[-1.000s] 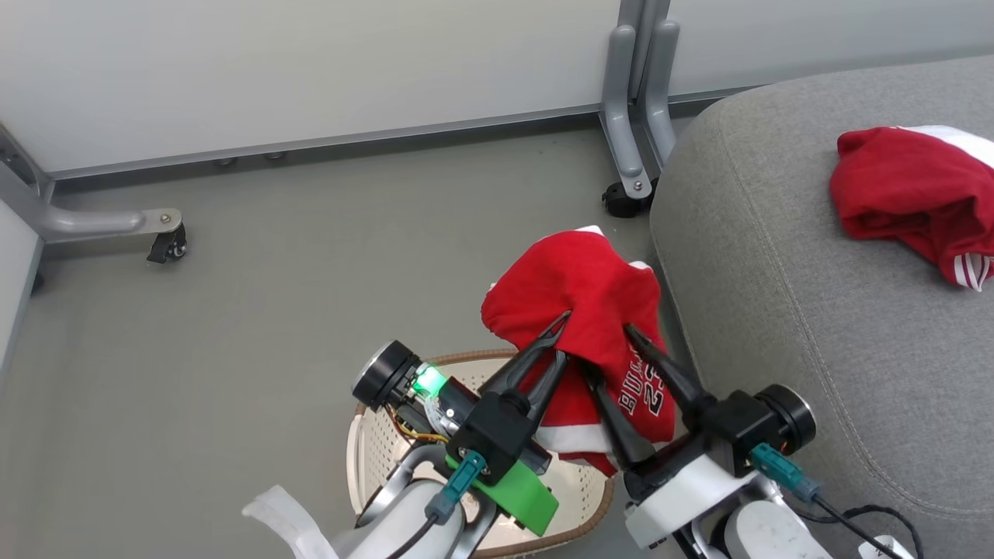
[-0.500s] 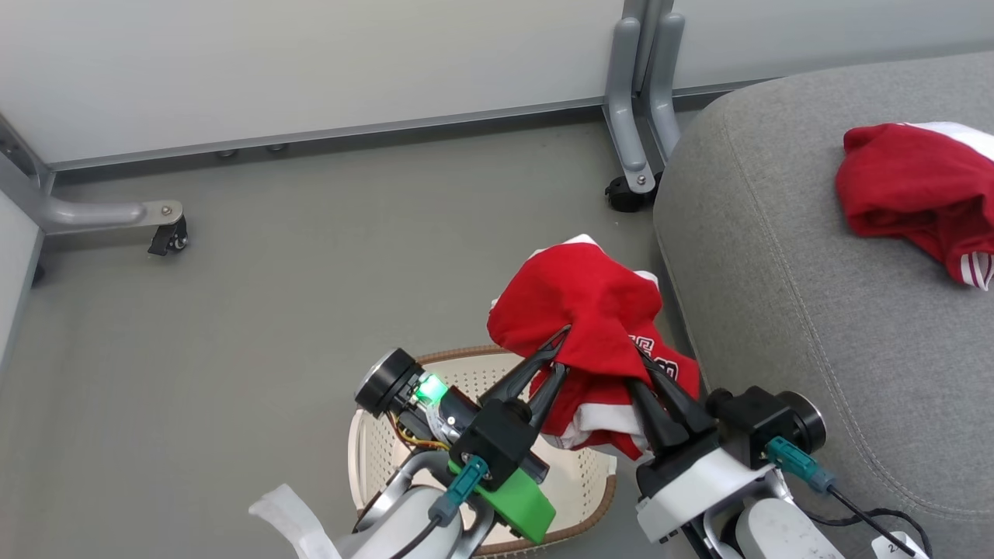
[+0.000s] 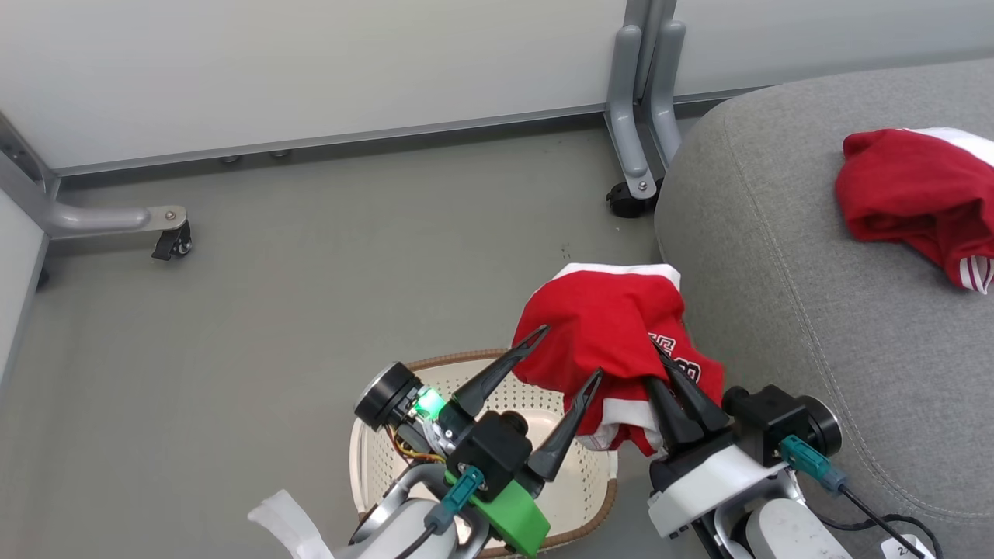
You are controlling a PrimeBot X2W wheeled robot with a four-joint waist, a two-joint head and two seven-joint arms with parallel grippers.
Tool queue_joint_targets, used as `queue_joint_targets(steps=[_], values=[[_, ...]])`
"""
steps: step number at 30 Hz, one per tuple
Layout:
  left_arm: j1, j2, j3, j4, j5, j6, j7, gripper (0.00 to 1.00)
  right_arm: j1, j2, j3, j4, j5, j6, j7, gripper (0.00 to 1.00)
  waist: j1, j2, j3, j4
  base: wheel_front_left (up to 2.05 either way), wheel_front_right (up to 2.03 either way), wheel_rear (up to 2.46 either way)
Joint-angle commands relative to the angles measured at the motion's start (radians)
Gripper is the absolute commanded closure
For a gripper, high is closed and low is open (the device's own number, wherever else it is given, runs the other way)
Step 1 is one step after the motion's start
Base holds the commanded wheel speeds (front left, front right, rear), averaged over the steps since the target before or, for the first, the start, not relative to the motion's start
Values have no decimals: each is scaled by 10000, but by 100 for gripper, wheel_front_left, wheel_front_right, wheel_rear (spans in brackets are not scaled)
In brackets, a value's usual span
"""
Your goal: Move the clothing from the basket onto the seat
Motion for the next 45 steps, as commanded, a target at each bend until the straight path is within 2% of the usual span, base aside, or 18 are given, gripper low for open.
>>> queue_joint_targets(steps=[1,16,24,33,40,45], values=[[139,71,19,11,-93,-63,-7,0,74,-8,-23,24,-54,-14,-30,100,0,-1,-4,-3,0,0,0],[233,34,126,8,-109,-9,-7,0,106,-32,-3,-4,-44,-14,-30,100,0,-1,-79,-46,0,0,0],[280,122,343,-94,-122,152,-7,0,-81,32,-206,-162,-49,-14,-30,100,0,-1,120,-413,0,0,0],[498,278,1139,-375,-638,235,-7,0,-246,138,-569,-501,-87,-14,-30,100,0,-1,686,-1647,0,0,0],[800,543,1483,-547,-1007,-172,-5,0,7,183,-1049,-1006,-74,-14,-32,100,0,-1,1173,-2725,0,0,0],[1126,875,1566,-691,-1014,-308,-5,0,231,249,-1409,-1457,85,-14,-32,100,0,-1,1488,-3549,0,0,0]])
